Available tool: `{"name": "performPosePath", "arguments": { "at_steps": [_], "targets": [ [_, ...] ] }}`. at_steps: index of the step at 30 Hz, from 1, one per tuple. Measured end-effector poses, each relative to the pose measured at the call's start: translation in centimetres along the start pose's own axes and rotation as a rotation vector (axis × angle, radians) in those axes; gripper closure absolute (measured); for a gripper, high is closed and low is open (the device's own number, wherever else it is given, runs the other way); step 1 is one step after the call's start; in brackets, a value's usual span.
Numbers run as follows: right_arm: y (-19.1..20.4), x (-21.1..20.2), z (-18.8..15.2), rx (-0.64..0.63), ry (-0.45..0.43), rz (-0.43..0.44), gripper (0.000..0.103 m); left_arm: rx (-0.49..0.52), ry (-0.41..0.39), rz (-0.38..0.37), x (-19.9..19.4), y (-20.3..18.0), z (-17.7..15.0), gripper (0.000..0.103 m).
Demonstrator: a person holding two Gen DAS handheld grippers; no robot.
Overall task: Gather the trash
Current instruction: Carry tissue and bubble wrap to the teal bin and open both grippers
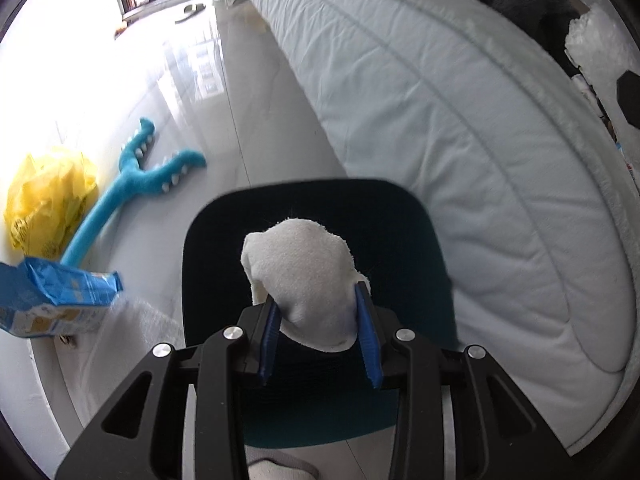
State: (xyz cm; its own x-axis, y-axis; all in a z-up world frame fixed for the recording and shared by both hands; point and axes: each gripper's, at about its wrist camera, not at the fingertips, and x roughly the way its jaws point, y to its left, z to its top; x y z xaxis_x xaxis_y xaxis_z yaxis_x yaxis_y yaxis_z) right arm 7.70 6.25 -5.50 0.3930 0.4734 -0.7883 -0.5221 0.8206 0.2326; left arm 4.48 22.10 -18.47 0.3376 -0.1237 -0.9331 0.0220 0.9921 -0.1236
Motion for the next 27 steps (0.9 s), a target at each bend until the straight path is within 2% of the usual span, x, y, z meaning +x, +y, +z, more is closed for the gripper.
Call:
{"name": "performPosePath", "arguments": {
  "at_steps": [3, 5, 7, 11, 16, 23, 27],
  "targets": [
    [1.0, 1.5, -0.3, -0.005, 0.034, 0.011, 0.064, -0.014, 0.051, -0.028, 0.8, 0.9, -0.3, 0.063],
    [1.6, 2.5, -0.5, -0.006, 0.062, 0.022, 0.064, -0.040, 0.065, -0.034, 1.0, 1.8, -0.7, 0.057],
    [1.9, 3.5, -0.5, -0.007, 0.081, 0.023, 0.064, -0.059, 0.070, -0.055, 0.8, 2.0, -0.8, 0.039],
    [2.1, 5.3, -0.6, -0.001, 0.113, 0.016, 0.064, -0.059, 0.038, -0.043, -0.3, 3.1, -1.1, 0.036],
    [2.8, 7.8, -0.6, -0.001, 0.146, 0.008, 0.064, -0.107, -0.066, -0.045, -3.2, 5.6, -1.0, 0.027],
    [4.1, 11.9, -1.7, 0.003, 0.207, -0.001, 0.064, -0.134, -0.263, -0.033, -8.6, 8.1, -0.2, 0.025],
    [4.8, 14.1, -2.4, -0.005, 0.239, -0.007, 0.064, -0.135, -0.349, -0.022, -11.0, 8.8, 0.2, 0.024]
  ]
}}
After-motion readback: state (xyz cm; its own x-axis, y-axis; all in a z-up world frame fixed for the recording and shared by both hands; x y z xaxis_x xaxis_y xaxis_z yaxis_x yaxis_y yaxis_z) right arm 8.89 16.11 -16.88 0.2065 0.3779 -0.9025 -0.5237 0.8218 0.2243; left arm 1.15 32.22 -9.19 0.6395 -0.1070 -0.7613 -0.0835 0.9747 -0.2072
